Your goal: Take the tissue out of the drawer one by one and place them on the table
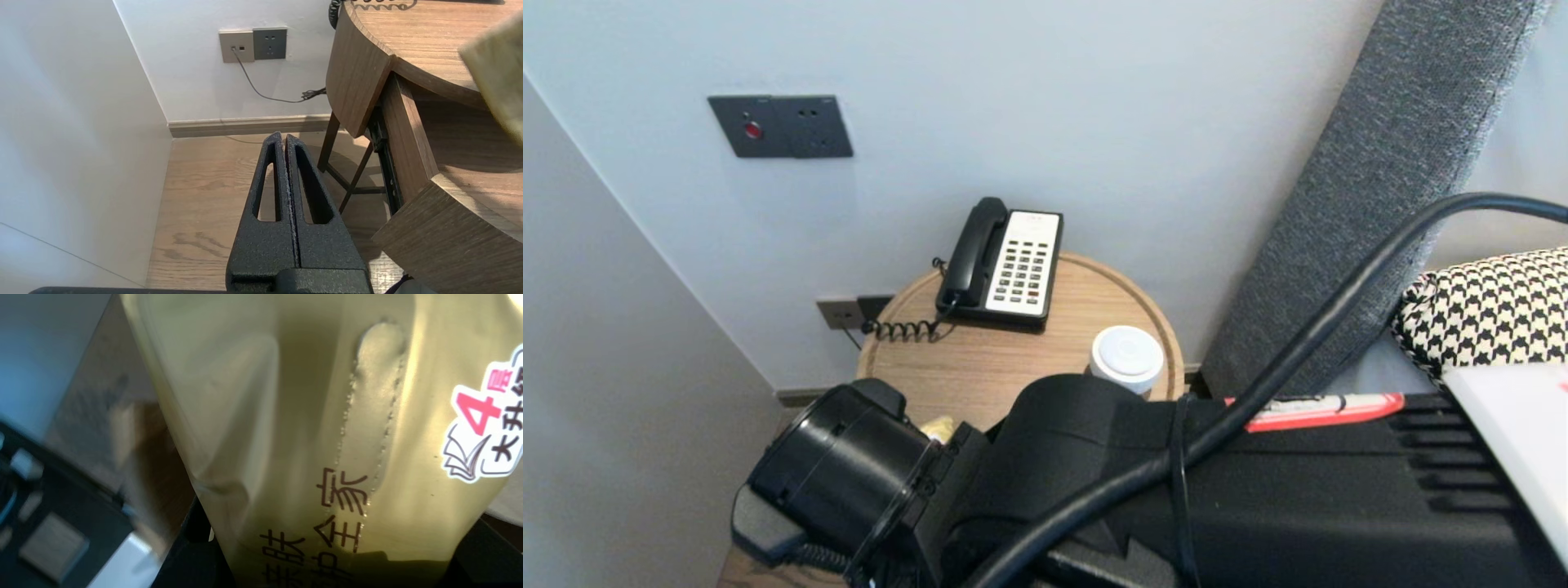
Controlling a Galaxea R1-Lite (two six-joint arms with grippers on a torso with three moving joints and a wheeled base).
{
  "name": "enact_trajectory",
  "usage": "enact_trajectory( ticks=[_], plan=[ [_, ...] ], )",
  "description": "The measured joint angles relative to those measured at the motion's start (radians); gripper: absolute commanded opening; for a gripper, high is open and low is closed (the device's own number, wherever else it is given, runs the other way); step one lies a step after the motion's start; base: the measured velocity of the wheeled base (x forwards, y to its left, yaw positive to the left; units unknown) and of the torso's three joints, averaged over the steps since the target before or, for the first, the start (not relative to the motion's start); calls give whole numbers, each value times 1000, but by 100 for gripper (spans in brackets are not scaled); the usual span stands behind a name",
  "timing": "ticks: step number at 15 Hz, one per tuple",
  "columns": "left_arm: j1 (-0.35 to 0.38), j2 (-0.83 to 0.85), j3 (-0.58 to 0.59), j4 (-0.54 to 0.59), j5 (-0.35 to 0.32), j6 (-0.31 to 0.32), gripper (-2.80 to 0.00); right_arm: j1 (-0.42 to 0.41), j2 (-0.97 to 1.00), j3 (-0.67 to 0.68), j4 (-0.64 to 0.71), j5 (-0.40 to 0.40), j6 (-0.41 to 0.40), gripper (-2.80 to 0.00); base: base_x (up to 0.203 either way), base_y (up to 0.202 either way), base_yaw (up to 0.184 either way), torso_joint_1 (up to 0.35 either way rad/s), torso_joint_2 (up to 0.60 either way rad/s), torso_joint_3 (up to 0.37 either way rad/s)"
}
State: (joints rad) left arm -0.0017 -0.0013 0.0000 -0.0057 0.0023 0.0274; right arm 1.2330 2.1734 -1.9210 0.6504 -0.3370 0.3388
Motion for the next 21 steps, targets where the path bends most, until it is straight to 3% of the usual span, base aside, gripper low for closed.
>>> enact_trajectory(
  ticks=[6, 10, 21],
  plan=[
    [0, 0, 0, 0, 0, 0, -280, -137, -27, -10, -57, 0, 98, -280, 0, 0, 0, 0, 0, 0],
    [0, 0, 0, 0, 0, 0, -280, -220, -43, -12, -76, -1, 106, -280, 0, 0, 0, 0, 0, 0],
    [0, 0, 0, 0, 0, 0, -280, -268, 10, -13, -148, 1, 92, -280, 0, 0, 0, 0, 0, 0]
  ],
)
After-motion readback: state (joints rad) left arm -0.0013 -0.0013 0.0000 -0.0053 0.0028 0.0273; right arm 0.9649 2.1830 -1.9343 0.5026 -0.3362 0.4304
